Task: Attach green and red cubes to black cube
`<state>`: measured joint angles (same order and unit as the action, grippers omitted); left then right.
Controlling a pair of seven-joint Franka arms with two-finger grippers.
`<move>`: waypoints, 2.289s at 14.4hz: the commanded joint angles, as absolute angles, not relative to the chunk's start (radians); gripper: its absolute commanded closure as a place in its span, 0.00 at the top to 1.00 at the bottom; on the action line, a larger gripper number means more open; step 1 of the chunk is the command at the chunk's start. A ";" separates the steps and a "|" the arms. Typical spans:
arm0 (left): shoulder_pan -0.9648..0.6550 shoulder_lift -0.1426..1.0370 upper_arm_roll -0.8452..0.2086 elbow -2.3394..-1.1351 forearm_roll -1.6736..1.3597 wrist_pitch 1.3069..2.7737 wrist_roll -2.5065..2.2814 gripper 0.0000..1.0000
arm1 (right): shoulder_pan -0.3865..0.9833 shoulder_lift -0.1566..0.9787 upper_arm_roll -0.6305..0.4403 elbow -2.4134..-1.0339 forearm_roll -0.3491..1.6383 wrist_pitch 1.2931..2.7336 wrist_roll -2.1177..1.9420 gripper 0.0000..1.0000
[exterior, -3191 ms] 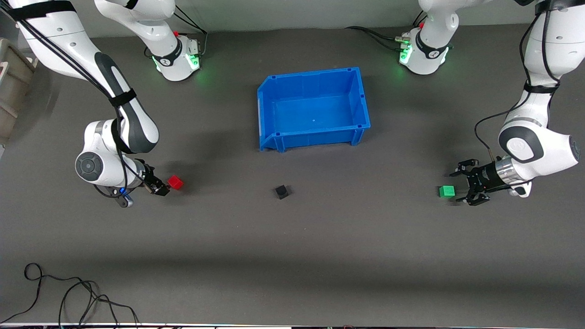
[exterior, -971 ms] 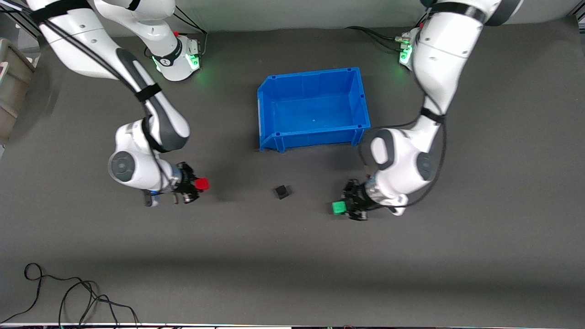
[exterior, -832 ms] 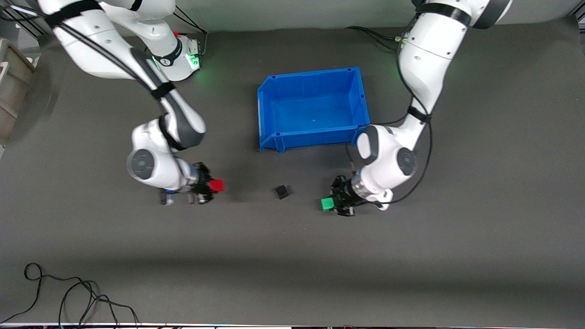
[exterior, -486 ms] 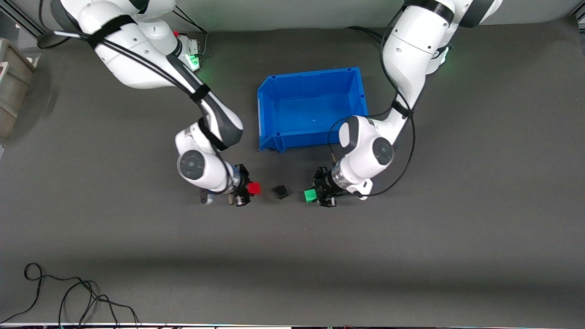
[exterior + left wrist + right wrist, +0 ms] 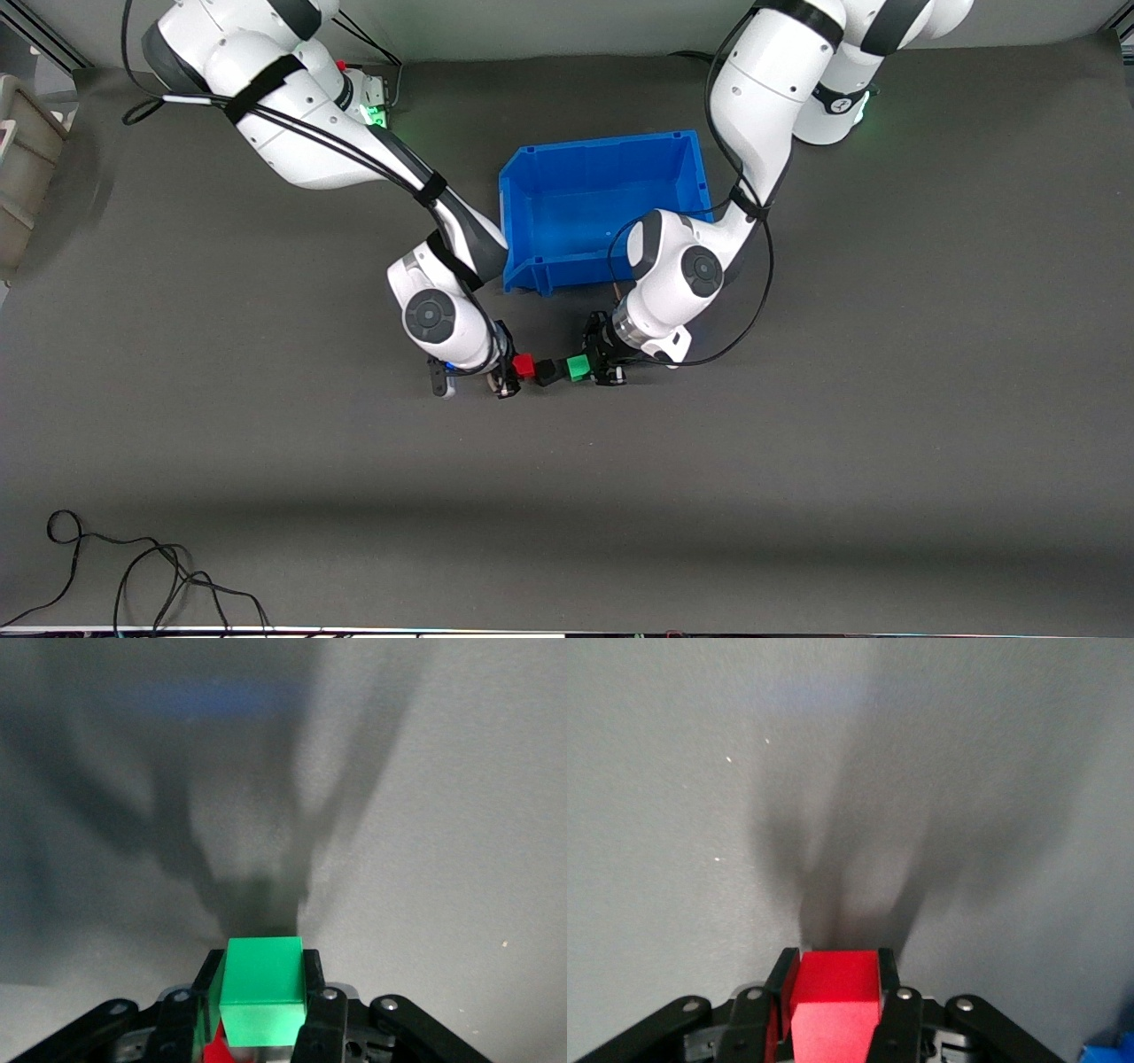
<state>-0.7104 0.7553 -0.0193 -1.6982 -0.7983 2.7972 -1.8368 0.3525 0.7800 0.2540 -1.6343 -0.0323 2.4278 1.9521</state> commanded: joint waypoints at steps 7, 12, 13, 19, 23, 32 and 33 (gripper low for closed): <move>-0.741 0.772 -0.002 -1.667 -0.776 2.810 -1.848 0.24 | 0.391 0.796 0.218 -1.589 -0.049 2.448 1.980 0.14; -0.753 0.807 -0.002 -1.615 -0.749 2.810 -1.851 0.27 | 0.393 0.798 0.222 -1.583 -0.038 2.474 2.045 0.14; -0.753 0.810 -0.002 -1.608 -0.749 2.812 -1.855 0.27 | 0.393 0.799 0.224 -1.579 -0.038 2.476 2.048 0.14; -0.746 0.830 0.002 -1.595 -0.752 2.812 -1.852 0.27 | 0.414 0.804 0.225 -1.578 -0.043 2.476 2.040 0.24; -0.744 0.828 0.008 -1.585 -0.749 2.810 -1.850 0.27 | 0.414 0.799 0.218 -1.578 -0.043 2.476 2.033 1.00; -0.706 0.818 0.014 -1.601 -0.684 2.789 -1.839 1.00 | 0.260 0.442 0.213 -1.771 -0.049 2.396 1.916 1.00; -0.680 0.807 0.014 -1.608 -0.666 2.768 -1.826 1.00 | 0.230 0.398 0.213 -1.796 -0.049 2.366 1.863 1.00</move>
<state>-0.7204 0.8148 0.0090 -1.6113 -0.6999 2.8013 -1.8407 0.2822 0.5260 0.2103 -1.6721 -0.0367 2.3964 1.9424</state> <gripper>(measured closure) 0.410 0.000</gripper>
